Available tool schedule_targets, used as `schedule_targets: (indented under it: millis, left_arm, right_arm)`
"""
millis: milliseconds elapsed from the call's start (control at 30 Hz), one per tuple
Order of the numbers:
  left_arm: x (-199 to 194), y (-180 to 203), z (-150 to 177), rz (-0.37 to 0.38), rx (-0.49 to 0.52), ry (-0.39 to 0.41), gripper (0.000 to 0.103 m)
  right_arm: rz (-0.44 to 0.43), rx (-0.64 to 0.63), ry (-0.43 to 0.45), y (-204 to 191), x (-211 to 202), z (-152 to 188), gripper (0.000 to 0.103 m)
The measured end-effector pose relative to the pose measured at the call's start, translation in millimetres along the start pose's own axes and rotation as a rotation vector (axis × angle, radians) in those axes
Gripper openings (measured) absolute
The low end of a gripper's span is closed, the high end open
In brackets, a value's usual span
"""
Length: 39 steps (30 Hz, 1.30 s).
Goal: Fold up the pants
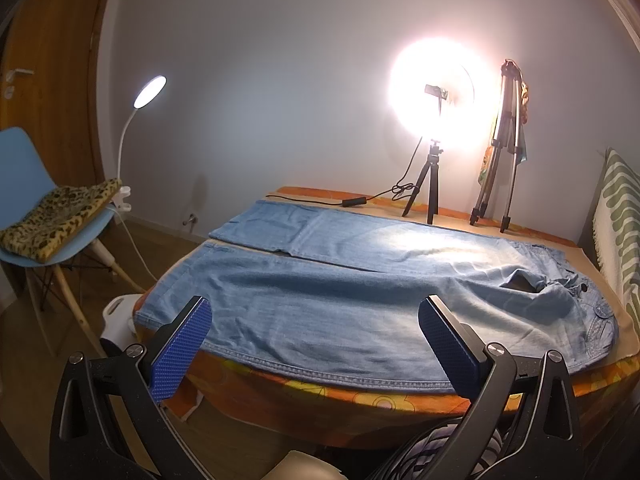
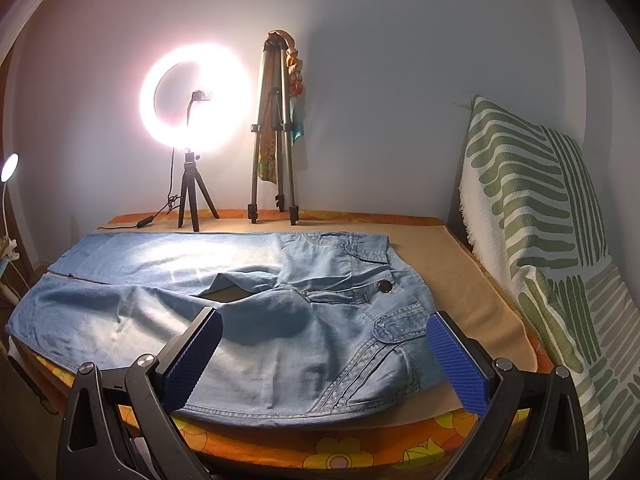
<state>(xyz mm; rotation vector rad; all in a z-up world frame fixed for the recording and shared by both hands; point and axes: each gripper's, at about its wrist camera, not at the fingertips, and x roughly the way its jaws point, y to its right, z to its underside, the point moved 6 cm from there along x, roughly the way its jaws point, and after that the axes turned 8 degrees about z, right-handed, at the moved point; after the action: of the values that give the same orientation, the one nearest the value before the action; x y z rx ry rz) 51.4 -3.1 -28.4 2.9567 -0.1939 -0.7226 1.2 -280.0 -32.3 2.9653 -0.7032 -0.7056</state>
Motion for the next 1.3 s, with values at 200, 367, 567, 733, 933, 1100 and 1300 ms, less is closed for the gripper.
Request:
schedule_targets:
  millis: [200,367,567,733,933,1100,1300]
  left_arm:
    - [0.2,0.8,0.6,0.002,0.001,0.001,0.103]
    - [0.9,1.4,1.6,-0.001,-0.002,-0.004,0.103]
    - [1.4,1.3,1.6,0.001,-0.004,-0.004,0.103]
    - [1.4,1.4,1.7,0.002,-0.002,-0.003,0.103]
    - [1.2,2.6,2.0,0.002,-0.002,-0.002,0.103]
    - [1.3,2.6,1.9,0.003,-0.001,-0.002,0.103]
    - [2.6,-4.6,5.6,0.009,-0.024,-0.015,0.103]
  right_arm:
    - [0.002,-0.001,-0.001,-0.2,0.4,0.1,0.103]
    - [-0.002,-0.003,-0.005,0.4,1.3,3.2,0.103]
    - [-0.001,-0.002,-0.005,-0.5,1.3,2.7,0.103]
    - [-0.002,-0.003,-0.007,-0.7,1.2,3.2,0.103]
    - [-0.001,-0.003,-0.006,-0.9,1.5,3.4,0.103]
    - [-0.002,-0.005,-0.009,-1.3,1.5,4.1,0.103]
    - [-0.008,-0.009,-0.007,-2.2,0.7,5.2,0.103]
